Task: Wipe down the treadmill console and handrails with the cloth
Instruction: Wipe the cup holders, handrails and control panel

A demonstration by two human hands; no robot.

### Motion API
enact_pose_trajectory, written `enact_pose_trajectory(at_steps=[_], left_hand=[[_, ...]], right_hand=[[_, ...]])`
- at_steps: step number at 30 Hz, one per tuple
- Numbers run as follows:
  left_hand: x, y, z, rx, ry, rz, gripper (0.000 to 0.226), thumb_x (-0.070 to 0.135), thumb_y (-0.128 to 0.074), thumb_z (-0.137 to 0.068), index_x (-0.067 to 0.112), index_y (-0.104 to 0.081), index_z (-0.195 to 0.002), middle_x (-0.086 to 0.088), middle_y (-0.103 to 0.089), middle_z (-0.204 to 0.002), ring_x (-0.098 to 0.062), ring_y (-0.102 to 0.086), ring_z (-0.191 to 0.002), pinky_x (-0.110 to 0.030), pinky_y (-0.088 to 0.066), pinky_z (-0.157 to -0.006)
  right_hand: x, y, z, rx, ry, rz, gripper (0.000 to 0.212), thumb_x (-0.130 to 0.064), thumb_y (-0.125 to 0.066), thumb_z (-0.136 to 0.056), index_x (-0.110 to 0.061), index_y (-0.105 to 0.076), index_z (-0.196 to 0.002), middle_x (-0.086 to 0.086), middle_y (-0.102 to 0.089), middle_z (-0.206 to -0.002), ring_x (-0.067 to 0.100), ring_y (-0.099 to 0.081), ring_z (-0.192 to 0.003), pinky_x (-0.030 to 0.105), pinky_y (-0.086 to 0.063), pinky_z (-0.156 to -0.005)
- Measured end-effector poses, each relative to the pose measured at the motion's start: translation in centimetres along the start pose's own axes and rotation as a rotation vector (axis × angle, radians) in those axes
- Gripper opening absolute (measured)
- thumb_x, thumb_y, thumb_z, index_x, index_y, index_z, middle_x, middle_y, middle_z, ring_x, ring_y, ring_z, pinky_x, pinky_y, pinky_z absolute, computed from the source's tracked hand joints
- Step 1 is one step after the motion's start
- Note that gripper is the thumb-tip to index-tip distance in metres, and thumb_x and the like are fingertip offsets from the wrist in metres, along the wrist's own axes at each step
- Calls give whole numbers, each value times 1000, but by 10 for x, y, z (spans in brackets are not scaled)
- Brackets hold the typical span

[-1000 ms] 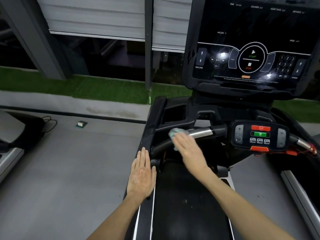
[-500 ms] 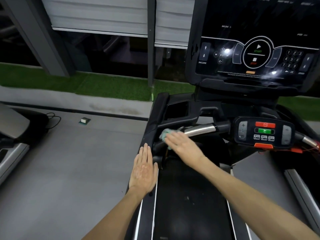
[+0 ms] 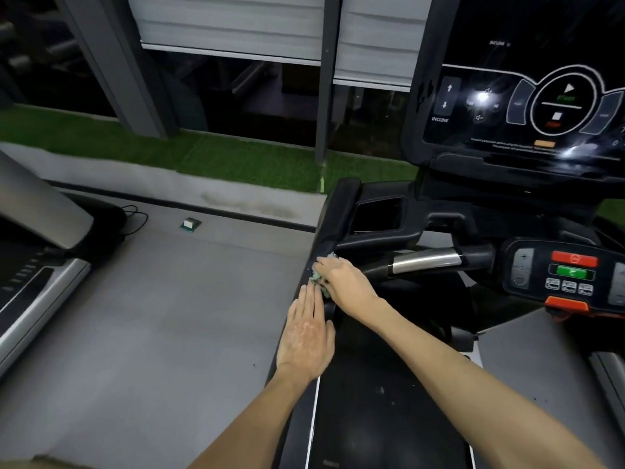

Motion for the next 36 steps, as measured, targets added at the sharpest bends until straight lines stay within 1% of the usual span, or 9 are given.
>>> enact_pose_trajectory(at_steps=[6, 8, 11, 13, 16, 20, 25, 31, 36], left_hand=[[-1, 1, 1, -3, 16, 0, 71, 34, -12, -91, -1, -8, -152, -18, -12, -161, -28, -12, -149, -41, -21, -120], [-2, 0, 0, 1, 18, -7, 70, 33, -13, -91, -1, -9, -152, -18, -12, -161, -28, -12, -149, -42, -23, -119], [-2, 0, -1, 6, 18, -16, 69, 32, -15, -92, -1, -11, -152, -18, -14, -160, -28, -15, -149, -42, -25, -118], [-2, -1, -1, 3, 15, -17, 69, 33, -14, -93, -1, -8, -153, -17, -12, -161, -28, -13, -149, -42, -23, -119], [-2, 0, -1, -12, 6, -3, 70, 34, -10, -92, 1, -3, -153, -16, -5, -162, -26, -8, -150, -39, -16, -121], [-3, 1, -2, 1, 8, 10, 69, 33, -10, -92, 2, -6, -153, -14, -4, -162, -24, -8, -150, -39, -17, -121], [-4, -2, 0, 2, 29, 5, 68, 32, -17, -93, 1, -10, -153, -15, -10, -161, -25, -12, -149, -39, -18, -120], [-6, -4, -2, -23, 17, 3, 68, 34, -11, -93, 2, -3, -154, -13, 1, -162, -23, -3, -150, -39, -15, -121], [-6, -3, -1, 9, 31, 2, 67, 32, -19, -94, 1, -14, -153, -15, -17, -160, -24, -15, -149, -38, -19, -120]], right_hand=[[20, -8, -42, -118, -13, 10, 27, -22, -48, -99, -15, -59, -122, 1, -54, -129, 21, -46, -124, 34, -35, -98], [17, -5, -51, -58, -111, -30, 20, -26, -52, -97, -12, -62, -108, 4, -58, -116, 23, -53, -112, 34, -42, -86], [6, -12, -53, -7, -178, -155, 12, -4, -58, -82, -14, -57, -77, 3, -64, -87, 27, -64, -84, 28, -40, -64], [0, -13, -50, -97, -91, -182, 18, 4, -55, -70, -12, -61, -76, 2, -68, -83, 28, -65, -82, 30, -49, -68], [2, 1, -63, -138, 25, -97, 21, -7, -62, -78, -19, -74, -91, 5, -74, -91, 27, -66, -88, 35, -54, -78], [20, 8, -85, -116, -105, -6, 16, -10, -60, -83, -18, -71, -91, 10, -70, -94, 34, -64, -93, 34, -48, -71], [-5, 11, -60, -256, 49, -29, 30, 5, -53, -77, -22, -57, -63, 4, -63, -74, 32, -54, -77, 31, -37, -68], [17, 20, -77, -187, -14, -29, 16, -7, -55, -86, -12, -70, -89, 13, -70, -91, 33, -63, -93, 31, -38, -66], [-3, 6, -49, -277, 123, -115, 18, 2, -53, -79, -14, -62, -76, 4, -69, -82, 30, -63, -85, 35, -46, -68]])
Point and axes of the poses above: each hand's wrist, its own z-axis away from the middle knuckle, its own y-axis out of the back of the hand, x = y × z, the point moved 2 cm from there along -z, towards the middle knuckle
